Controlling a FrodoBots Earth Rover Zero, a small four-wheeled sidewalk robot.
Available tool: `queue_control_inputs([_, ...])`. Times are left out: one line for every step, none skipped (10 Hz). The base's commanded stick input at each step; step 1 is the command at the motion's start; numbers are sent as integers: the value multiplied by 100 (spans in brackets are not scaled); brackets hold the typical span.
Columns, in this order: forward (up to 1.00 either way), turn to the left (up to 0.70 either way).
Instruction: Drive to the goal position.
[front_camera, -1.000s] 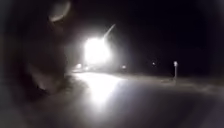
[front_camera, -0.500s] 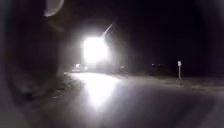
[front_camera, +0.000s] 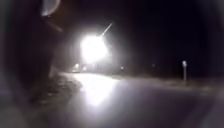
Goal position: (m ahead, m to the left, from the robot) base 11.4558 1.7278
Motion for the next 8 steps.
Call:
queue_control_inputs([100, 12])
queue_control_inputs([100, 12])
queue_control_inputs([100, 12])
queue_control_inputs([100, 12])
queue_control_inputs([100, 12])
queue_control_inputs([100, 12])
queue_control_inputs([100, 12])
queue_control_inputs([100, 12])
